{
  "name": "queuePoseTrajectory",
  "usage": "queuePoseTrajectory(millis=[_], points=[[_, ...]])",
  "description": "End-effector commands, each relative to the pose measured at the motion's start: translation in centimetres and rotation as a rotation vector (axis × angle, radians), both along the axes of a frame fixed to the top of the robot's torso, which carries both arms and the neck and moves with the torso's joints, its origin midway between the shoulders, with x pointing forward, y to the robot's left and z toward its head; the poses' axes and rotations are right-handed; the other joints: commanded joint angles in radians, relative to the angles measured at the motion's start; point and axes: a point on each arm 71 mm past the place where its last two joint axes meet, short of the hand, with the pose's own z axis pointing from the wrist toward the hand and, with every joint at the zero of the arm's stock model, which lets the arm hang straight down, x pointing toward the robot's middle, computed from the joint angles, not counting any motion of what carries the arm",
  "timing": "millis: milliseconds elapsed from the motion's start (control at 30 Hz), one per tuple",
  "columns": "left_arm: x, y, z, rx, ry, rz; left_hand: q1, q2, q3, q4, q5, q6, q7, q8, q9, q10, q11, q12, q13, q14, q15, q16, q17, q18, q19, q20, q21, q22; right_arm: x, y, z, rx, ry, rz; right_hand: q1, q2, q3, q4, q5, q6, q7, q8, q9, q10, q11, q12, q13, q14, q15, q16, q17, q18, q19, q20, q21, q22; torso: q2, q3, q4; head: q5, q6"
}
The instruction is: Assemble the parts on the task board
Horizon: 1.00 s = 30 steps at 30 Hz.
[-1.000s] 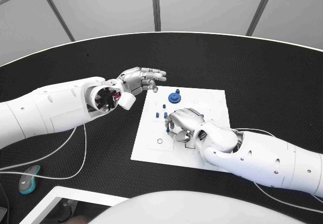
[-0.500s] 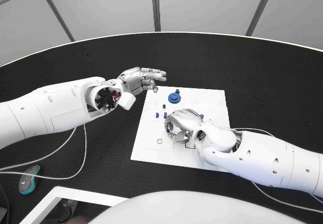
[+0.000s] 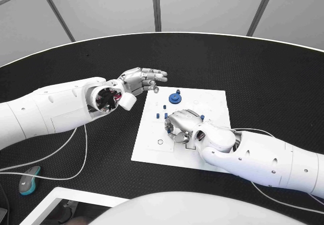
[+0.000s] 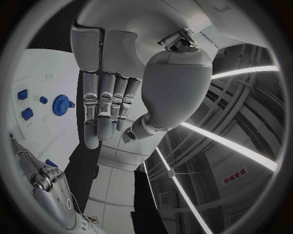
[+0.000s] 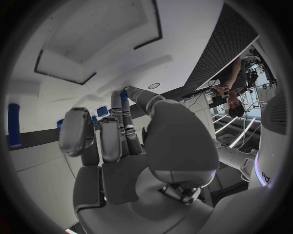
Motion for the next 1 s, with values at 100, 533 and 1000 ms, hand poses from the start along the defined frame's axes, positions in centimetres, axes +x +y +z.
queuePoseTrajectory(millis=[100, 533, 1000], points=[[0.00, -0.02, 0.00, 0.000, 0.000, 0.000, 0.010, 0.002, -0.006, 0.000, -0.002, -0.008, -0.002, -0.006, 0.000, -0.006, 0.000, 0.004, 0.001, -0.010, 0.000, 0.007, -0.001, 0.017, 0.000, 0.004, -0.004, -0.001, 0.06, -0.01, -0.16, -0.015, 0.007, 0.000, 0.020, 0.018, 0.014, -0.005, 0.001, 0.010, 0.000, 0.003, 0.002, -0.001, -0.009, 0.006, -0.001, 0.043, -0.012, 0.003, 0.000, -0.009, 0.016, -0.009, 0.000, 0.108, 0.000, 0.0000, 0.0002, 0.000, 0.000], [0.00, 0.04, -0.03, 0.003, 0.004, 0.001, 0.009, 0.003, -0.008, 0.001, -0.002, -0.009, -0.001, -0.007, 0.000, -0.009, 0.001, 0.006, 0.002, -0.011, 0.000, 0.008, -0.002, 0.017, -0.001, 0.005, -0.005, -0.001, 0.14, 0.00, -0.37, -0.037, 0.019, -0.001, 0.040, 0.035, 0.023, -0.018, 0.001, 0.021, -0.001, 0.007, 0.006, 0.000, -0.010, 0.013, 0.002, 0.043, -0.014, 0.003, 0.000, -0.010, 0.017, -0.011, 0.002, 0.110, 0.001, 0.0004, 0.0001, 0.002, 0.000], [-0.01, 0.04, -0.04, 0.005, 0.005, 0.002, 0.008, 0.003, -0.009, 0.003, -0.002, -0.011, 0.000, -0.008, 0.000, -0.011, 0.002, 0.006, 0.002, -0.012, 0.001, 0.009, -0.003, 0.017, -0.001, 0.005, -0.005, -0.001, 0.04, 0.17, -0.52, -0.058, 0.032, 0.010, 0.041, 0.059, 0.028, -0.016, 0.002, 0.027, 0.002, 0.009, 0.010, -0.005, -0.007, 0.010, 0.000, 0.042, -0.012, 0.000, -0.004, -0.009, 0.015, -0.012, -0.005, 0.108, -0.001, -0.0001, -0.0007, 0.005, 0.000]])
